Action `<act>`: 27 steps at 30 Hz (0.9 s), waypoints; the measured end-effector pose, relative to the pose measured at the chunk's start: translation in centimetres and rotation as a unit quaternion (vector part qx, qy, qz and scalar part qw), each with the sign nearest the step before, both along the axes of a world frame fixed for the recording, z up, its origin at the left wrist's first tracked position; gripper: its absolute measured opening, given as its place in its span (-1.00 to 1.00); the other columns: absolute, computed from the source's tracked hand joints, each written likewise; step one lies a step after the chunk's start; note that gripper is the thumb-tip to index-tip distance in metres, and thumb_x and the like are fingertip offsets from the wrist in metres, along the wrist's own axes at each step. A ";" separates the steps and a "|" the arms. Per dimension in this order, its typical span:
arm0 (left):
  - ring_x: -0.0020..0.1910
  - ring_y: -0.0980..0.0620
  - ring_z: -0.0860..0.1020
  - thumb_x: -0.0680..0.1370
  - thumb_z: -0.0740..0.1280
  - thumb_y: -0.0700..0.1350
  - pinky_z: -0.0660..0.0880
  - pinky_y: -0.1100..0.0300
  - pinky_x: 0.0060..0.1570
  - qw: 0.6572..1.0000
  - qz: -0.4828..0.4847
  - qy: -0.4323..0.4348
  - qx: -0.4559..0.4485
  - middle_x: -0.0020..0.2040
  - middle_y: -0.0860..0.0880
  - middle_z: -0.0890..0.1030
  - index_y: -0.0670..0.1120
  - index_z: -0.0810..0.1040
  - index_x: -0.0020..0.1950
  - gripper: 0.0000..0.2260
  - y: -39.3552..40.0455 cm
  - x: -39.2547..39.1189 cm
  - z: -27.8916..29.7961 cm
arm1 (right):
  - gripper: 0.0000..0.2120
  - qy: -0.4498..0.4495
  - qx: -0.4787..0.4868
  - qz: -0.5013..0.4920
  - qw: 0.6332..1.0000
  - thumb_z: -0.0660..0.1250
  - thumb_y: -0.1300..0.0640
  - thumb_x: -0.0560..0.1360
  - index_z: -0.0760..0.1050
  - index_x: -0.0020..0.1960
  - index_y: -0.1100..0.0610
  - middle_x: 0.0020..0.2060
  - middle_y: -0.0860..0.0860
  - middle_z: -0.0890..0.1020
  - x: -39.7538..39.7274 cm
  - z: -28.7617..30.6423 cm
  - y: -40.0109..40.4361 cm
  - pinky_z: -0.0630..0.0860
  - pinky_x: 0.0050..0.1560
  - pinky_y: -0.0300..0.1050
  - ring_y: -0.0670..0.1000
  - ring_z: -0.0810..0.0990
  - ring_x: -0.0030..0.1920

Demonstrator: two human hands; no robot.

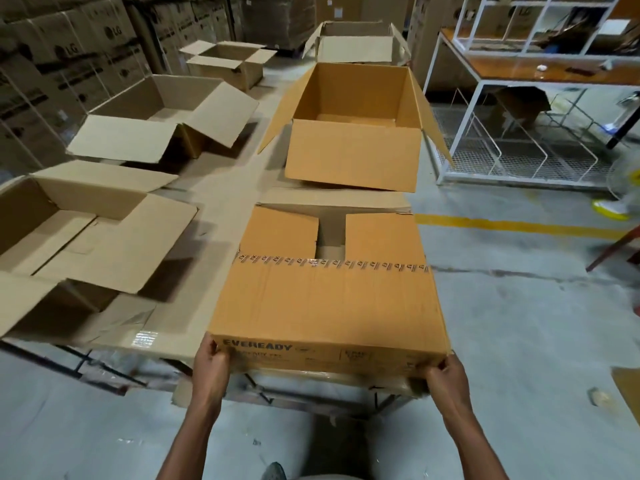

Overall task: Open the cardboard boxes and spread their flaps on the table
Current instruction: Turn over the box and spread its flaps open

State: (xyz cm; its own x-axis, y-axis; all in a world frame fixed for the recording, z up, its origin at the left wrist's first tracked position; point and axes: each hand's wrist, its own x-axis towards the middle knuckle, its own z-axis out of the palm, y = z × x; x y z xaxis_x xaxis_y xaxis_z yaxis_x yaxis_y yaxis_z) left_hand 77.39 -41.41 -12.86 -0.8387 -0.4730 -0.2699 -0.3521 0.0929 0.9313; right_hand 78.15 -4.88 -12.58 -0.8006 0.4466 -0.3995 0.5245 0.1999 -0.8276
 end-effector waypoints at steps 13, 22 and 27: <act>0.20 0.15 0.54 0.63 0.35 -0.17 0.48 0.15 0.06 0.995 -0.013 0.099 -0.008 0.31 0.06 0.56 0.06 0.45 0.49 -0.57 -1.3 -0.1 4.0 | -0.55 0.225 -0.094 0.005 0.970 0.29 0.29 0.57 0.46 0.43 0.03 0.24 -0.07 0.58 -0.4 4.3 -0.2 0.45 0.04 -0.17 -0.16 0.52 0.20; -0.19 0.07 0.61 0.63 0.20 0.25 0.54 0.19 0.01 0.940 0.094 0.238 0.228 -0.20 -0.01 0.64 -0.03 0.60 -0.13 -0.59 -3.4 0.3 3.5 | -0.53 0.272 -0.208 -0.015 0.940 0.07 0.12 0.70 0.70 -0.16 0.09 -0.15 0.01 0.72 -0.5 6.3 2.6 0.46 0.05 -0.04 0.02 0.61 -0.05; -0.08 -0.18 0.71 0.59 0.15 0.36 0.58 -0.04 0.12 0.966 -0.064 0.131 0.212 -0.31 -0.23 0.67 -0.13 0.61 -0.33 -0.37 -6.8 0.0 5.1 | -0.74 0.148 -0.170 0.232 0.946 0.36 -0.01 0.52 0.69 0.05 0.13 0.15 0.14 0.69 -0.4 7.6 4.8 0.56 0.12 -0.15 0.05 0.66 0.06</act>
State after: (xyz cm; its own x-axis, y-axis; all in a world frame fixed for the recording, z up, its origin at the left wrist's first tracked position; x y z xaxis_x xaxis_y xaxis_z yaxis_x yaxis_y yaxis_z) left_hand 77.44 -48.19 -7.78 -0.9490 -0.2541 -0.1868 -0.1100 -0.2886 0.9511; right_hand 77.71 -0.12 -4.95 -0.9785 -0.0933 -0.1838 0.1800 0.0474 -0.9825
